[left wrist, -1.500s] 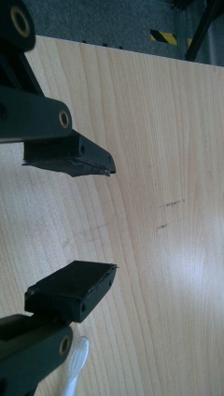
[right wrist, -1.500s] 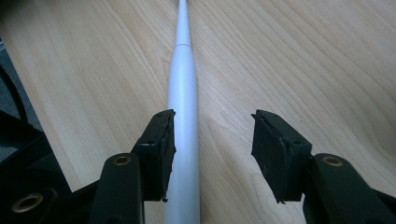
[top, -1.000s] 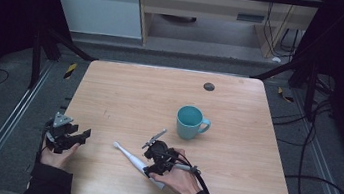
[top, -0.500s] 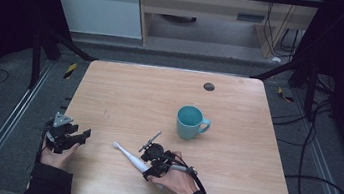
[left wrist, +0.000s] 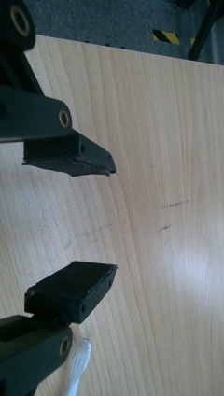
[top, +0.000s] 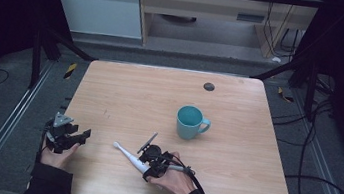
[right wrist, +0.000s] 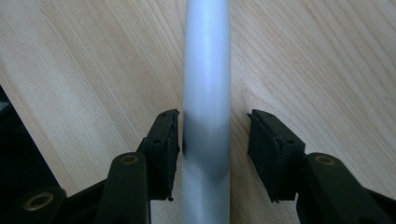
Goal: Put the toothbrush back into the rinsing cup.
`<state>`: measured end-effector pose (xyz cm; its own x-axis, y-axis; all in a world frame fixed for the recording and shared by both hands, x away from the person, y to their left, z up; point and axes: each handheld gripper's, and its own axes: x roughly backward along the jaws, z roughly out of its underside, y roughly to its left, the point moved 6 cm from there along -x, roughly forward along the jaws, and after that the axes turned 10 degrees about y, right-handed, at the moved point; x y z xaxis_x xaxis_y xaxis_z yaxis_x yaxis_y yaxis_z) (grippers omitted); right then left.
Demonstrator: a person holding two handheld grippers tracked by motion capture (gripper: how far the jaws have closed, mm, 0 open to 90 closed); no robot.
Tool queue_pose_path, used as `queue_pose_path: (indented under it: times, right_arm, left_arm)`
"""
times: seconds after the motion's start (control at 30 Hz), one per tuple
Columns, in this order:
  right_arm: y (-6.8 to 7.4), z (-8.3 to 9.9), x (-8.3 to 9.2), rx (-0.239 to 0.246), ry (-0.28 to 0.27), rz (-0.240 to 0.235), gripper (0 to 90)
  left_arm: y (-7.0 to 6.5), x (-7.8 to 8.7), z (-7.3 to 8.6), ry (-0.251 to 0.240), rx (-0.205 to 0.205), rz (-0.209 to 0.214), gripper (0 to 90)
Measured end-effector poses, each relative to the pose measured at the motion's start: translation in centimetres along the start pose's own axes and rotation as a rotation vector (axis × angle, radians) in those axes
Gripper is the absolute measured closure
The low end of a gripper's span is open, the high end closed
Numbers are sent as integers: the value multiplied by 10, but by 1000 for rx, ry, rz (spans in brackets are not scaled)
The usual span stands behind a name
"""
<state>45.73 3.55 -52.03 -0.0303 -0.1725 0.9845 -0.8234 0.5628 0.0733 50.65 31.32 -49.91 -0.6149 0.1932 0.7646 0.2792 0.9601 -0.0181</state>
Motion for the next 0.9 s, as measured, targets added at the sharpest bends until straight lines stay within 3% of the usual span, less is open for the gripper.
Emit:
queue_pose_path:
  times: [0.13, 0.6, 0.9]
  right_arm:
    - [0, 1, -4, 0, 29, 4, 554]
    - [0, 0, -5, 5, 42, 15, 656]
    - [0, 0, -5, -6, 56, 10, 662]
  left_arm:
    - [0, 0, 0, -1, 0, 1, 441]
    - [0, -1, 0, 2, 1, 1, 441]
    - [0, -1, 0, 3, 1, 2, 441]
